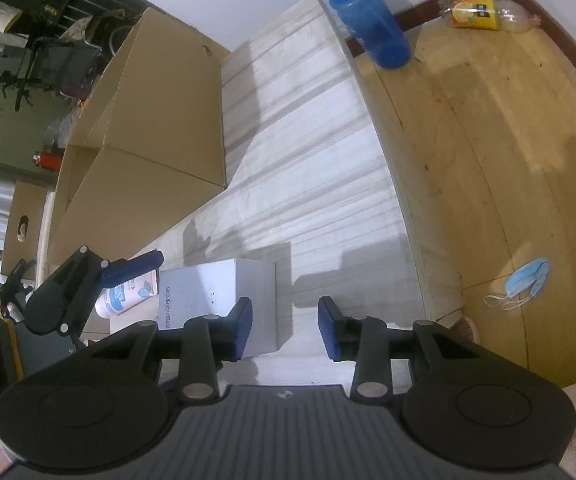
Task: Organize objects
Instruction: 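Tip the white box up with the right gripper while the left gripper holds its edge, then close the left gripper on the white box and lift it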
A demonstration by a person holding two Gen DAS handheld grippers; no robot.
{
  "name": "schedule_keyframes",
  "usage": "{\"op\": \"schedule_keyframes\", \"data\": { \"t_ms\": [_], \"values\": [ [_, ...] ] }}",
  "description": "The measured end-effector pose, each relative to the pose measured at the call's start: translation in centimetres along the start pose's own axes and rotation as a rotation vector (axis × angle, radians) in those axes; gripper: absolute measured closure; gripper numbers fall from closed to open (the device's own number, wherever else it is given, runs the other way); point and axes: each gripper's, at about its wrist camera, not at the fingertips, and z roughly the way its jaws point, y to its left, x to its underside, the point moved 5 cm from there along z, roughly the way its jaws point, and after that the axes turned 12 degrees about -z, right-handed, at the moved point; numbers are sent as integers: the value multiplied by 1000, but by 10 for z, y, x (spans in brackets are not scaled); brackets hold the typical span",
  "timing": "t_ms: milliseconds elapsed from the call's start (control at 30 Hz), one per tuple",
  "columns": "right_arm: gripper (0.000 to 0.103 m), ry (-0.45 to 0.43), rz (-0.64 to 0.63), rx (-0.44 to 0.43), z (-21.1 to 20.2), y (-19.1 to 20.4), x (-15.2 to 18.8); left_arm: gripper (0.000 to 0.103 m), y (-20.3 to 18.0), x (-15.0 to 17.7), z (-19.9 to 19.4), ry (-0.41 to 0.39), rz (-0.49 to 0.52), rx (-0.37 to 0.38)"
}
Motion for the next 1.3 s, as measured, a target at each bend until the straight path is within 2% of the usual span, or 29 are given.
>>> {"op": "schedule_keyframes", "data": {
  "t_ms": [67,200,333,400,500,667,933,1233,1300],
  "values": [
    [60,-1,-17,4,-1,1,0,9,3,1,-3,-22,-18,-10],
    [53,1,-38,8,-4,2,1,9,4,1,-7,-43,-15,21],
    [50,-5,14,-112,-5,6,3,19,-2,1,-2,-24,42,33],
    [50,-2,19,-136,-2,10,4,22,-4,1,-1,-31,53,29],
    [50,15,-4,-113,7,15,5,22,-5,2,0,-30,63,36],
    [50,12,20,-106,19,19,5,27,-9,8,0,-38,148,15],
    [55,-48,-34,-41,22,28,0,35,-5,15,-5,-58,133,5],
    [53,-35,-36,-40,22,28,-3,31,-6,14,4,-31,162,-1],
    [52,-29,-62,-32,23,31,-3,31,-4,13,5,-34,141,5]
  ]
}}
